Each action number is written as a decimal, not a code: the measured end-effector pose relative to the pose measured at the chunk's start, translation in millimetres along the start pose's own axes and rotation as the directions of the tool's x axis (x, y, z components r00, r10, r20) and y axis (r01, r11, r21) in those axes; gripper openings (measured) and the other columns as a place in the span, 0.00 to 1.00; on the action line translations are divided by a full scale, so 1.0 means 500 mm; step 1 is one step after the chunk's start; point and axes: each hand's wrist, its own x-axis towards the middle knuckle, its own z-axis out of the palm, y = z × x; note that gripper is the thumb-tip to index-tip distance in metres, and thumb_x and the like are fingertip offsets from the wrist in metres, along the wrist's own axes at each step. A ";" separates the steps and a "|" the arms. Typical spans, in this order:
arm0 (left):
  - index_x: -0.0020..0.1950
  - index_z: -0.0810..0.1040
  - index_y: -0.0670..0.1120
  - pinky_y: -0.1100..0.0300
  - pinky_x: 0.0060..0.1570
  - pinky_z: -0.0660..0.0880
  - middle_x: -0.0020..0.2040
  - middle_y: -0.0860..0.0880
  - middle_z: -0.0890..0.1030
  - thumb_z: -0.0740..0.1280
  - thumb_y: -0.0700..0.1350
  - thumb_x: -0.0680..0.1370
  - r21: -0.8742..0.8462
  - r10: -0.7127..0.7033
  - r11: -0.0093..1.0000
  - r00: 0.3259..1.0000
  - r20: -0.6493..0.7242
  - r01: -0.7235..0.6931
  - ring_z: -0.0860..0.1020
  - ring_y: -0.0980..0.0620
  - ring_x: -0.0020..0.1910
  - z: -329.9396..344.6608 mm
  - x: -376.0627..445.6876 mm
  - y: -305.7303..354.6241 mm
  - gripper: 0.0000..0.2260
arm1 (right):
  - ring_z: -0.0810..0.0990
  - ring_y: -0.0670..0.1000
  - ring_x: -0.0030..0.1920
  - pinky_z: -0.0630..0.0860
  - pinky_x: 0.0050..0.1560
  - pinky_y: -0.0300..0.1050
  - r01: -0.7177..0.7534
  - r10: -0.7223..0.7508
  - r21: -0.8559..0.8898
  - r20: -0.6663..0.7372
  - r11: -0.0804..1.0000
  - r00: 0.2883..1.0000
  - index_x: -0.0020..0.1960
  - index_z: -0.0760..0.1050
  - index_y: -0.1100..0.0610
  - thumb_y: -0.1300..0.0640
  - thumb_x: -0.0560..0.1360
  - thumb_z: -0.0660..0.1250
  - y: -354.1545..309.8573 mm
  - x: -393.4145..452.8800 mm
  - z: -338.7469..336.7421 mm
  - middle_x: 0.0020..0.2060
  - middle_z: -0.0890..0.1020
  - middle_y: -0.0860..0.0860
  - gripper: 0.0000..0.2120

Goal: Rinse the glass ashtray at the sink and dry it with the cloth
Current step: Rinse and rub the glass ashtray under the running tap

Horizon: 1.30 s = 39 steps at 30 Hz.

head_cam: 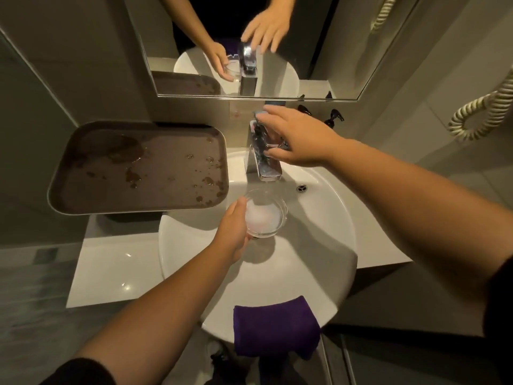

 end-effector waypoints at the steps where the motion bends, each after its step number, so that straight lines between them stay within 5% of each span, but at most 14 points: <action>1: 0.68 0.73 0.49 0.54 0.45 0.79 0.62 0.45 0.79 0.56 0.54 0.83 -0.006 0.004 1.000 1.000 -0.004 -0.004 0.80 0.46 0.57 0.002 0.002 -0.001 0.17 | 0.65 0.56 0.74 0.66 0.71 0.53 0.037 -0.036 -0.038 0.030 0.999 0.999 0.78 0.60 0.53 0.43 0.77 0.65 -0.001 0.019 0.003 0.76 0.65 0.54 0.33; 9: 0.67 0.75 0.49 0.56 0.43 0.79 0.61 0.47 0.81 0.54 0.56 0.83 0.014 0.015 1.000 0.999 -0.047 -0.014 0.81 0.47 0.56 0.014 0.018 -0.007 0.19 | 0.77 0.58 0.59 0.78 0.53 0.54 0.106 -0.111 -0.112 -0.047 0.988 0.993 0.69 0.70 0.53 0.55 0.78 0.64 0.012 0.060 0.025 0.63 0.77 0.52 0.20; 15: 0.66 0.75 0.48 0.58 0.39 0.79 0.58 0.45 0.83 0.51 0.55 0.84 0.018 0.038 0.999 0.999 -0.031 -0.038 0.82 0.48 0.50 0.016 0.023 -0.008 0.20 | 0.77 0.59 0.61 0.72 0.55 0.49 0.098 -0.098 -0.062 -0.008 0.993 0.995 0.72 0.69 0.52 0.56 0.80 0.63 0.026 0.083 -0.006 0.67 0.77 0.53 0.20; 19: 0.62 0.77 0.49 0.50 0.51 0.77 0.56 0.44 0.83 0.52 0.55 0.84 0.008 0.037 0.999 0.999 -0.025 -0.037 0.82 0.46 0.50 0.019 0.020 -0.008 0.18 | 0.77 0.59 0.62 0.72 0.58 0.51 0.094 -0.094 -0.032 0.001 0.995 0.996 0.72 0.68 0.52 0.54 0.82 0.61 0.021 0.081 -0.006 0.68 0.77 0.54 0.19; 24: 0.59 0.78 0.49 0.49 0.49 0.78 0.53 0.45 0.84 0.51 0.55 0.84 0.028 0.068 0.997 0.998 -0.006 -0.067 0.82 0.45 0.50 0.027 0.020 -0.008 0.18 | 0.76 0.59 0.64 0.71 0.60 0.50 0.065 -0.064 -0.012 0.056 0.998 0.996 0.74 0.66 0.52 0.52 0.82 0.59 0.020 0.083 -0.019 0.68 0.76 0.55 0.20; 27: 0.62 0.77 0.49 0.55 0.44 0.79 0.54 0.46 0.84 0.51 0.56 0.84 0.034 0.084 0.996 0.996 -0.022 -0.083 0.84 0.47 0.50 0.026 0.021 -0.006 0.19 | 0.72 0.57 0.69 0.68 0.66 0.51 -0.034 0.019 0.143 0.108 0.989 0.994 0.78 0.60 0.52 0.55 0.81 0.61 0.016 0.061 -0.020 0.73 0.70 0.54 0.26; 29: 0.64 0.76 0.49 0.56 0.41 0.80 0.56 0.46 0.83 0.53 0.57 0.83 0.039 0.091 0.995 0.995 -0.029 -0.090 0.83 0.46 0.53 0.019 0.024 -0.004 0.19 | 0.71 0.56 0.69 0.68 0.66 0.52 -0.153 0.152 0.274 0.023 0.950 0.988 0.78 0.59 0.52 0.53 0.79 0.63 0.019 0.021 0.013 0.74 0.68 0.53 0.29; 32: 0.62 0.77 0.51 0.53 0.45 0.79 0.57 0.47 0.83 0.59 0.58 0.80 0.068 0.121 0.991 0.991 -0.048 -0.118 0.81 0.45 0.57 0.010 0.029 -0.002 0.17 | 0.74 0.52 0.56 0.70 0.55 0.49 -0.394 0.470 0.590 0.028 0.704 0.882 0.64 0.70 0.51 0.41 0.78 0.59 0.008 -0.075 0.129 0.59 0.76 0.53 0.20; 35: 0.60 0.78 0.51 0.46 0.55 0.79 0.56 0.46 0.83 0.62 0.56 0.78 0.102 0.149 0.985 0.987 -0.058 -0.142 0.81 0.44 0.57 0.012 0.038 -0.005 0.15 | 0.77 0.51 0.37 0.73 0.36 0.42 -0.619 0.428 0.778 0.526 0.107 0.735 0.58 0.75 0.57 0.44 0.82 0.57 -0.063 -0.158 0.226 0.46 0.80 0.53 0.19; 37: 0.59 0.78 0.51 0.47 0.49 0.81 0.54 0.45 0.84 0.61 0.50 0.79 0.138 0.165 0.979 0.983 -0.083 -0.152 0.82 0.44 0.53 0.019 0.032 -0.005 0.11 | 0.74 0.49 0.29 0.67 0.28 0.39 -0.633 0.390 0.773 0.597 -0.043 0.702 0.50 0.76 0.57 0.49 0.82 0.59 -0.102 -0.173 0.255 0.33 0.78 0.53 0.13; 39: 0.59 0.76 0.50 0.52 0.40 0.81 0.53 0.44 0.82 0.61 0.43 0.78 0.234 0.196 0.958 0.974 -0.112 -0.166 0.82 0.45 0.48 0.029 0.023 -0.011 0.11 | 0.71 0.50 0.26 0.65 0.28 0.40 -0.603 0.503 0.794 0.554 -0.078 0.664 0.42 0.74 0.56 0.55 0.82 0.57 -0.117 -0.163 0.268 0.27 0.74 0.54 0.12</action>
